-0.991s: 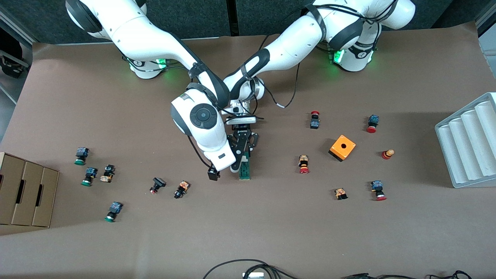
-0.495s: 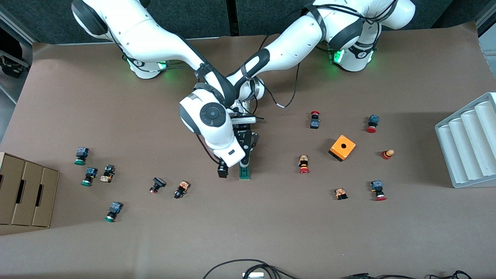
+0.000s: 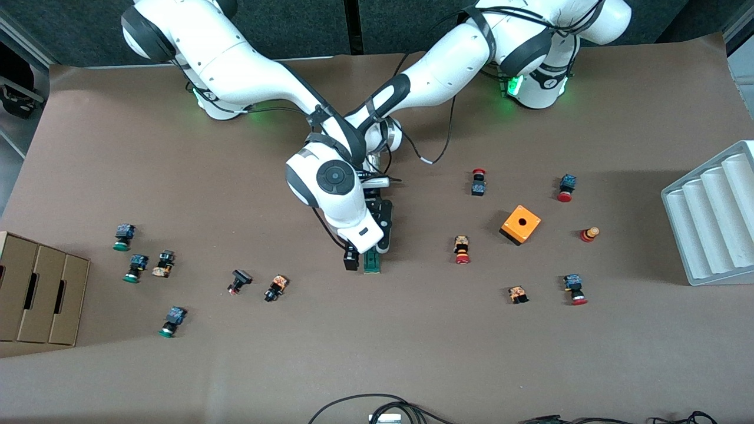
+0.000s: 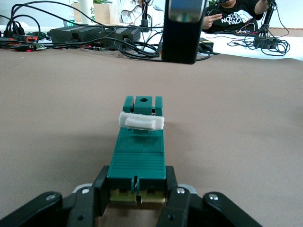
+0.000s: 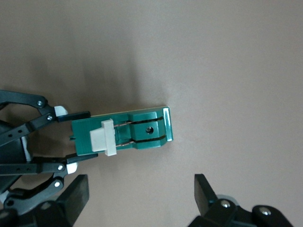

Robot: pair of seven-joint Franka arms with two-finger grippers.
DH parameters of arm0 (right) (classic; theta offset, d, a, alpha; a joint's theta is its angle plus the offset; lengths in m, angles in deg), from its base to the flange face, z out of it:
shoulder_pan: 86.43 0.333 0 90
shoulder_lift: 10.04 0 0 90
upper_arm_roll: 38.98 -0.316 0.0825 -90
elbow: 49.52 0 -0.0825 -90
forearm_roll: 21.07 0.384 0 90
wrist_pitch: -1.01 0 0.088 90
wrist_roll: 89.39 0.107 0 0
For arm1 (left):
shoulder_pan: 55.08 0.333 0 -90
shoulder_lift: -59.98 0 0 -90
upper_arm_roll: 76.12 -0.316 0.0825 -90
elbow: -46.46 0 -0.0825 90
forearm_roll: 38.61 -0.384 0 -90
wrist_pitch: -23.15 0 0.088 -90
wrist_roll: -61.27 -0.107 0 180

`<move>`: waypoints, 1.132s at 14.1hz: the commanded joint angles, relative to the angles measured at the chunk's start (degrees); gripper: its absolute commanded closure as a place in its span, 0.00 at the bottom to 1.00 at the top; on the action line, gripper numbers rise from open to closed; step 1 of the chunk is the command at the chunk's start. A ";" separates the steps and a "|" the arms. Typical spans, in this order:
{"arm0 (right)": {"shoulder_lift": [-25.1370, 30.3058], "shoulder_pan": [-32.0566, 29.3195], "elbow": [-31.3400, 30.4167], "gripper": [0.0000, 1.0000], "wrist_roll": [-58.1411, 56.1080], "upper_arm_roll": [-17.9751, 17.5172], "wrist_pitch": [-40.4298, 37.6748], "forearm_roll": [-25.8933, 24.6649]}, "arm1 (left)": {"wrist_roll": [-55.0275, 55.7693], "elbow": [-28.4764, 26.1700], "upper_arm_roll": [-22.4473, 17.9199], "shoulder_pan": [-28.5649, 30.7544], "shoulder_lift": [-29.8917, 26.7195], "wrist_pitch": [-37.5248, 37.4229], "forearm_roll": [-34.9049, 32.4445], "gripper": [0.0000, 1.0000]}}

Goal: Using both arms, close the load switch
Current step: 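Bring the right gripper over the switch's white lever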

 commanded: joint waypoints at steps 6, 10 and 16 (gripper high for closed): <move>-2.53 1.87 0.43 0.01 1.58 0.30 3.40 2.17 | 1.71 1.12 -0.71 -1.04 1.03 0.32 -0.87 0.64; -3.41 2.32 0.26 0.01 1.67 0.39 4.71 2.17 | 1.80 1.03 -0.71 -1.12 1.03 0.32 -0.78 0.63; -4.29 2.40 -0.27 0.01 5.01 0.39 5.33 1.47 | 1.71 1.12 -0.71 -1.04 1.03 0.41 -0.78 0.63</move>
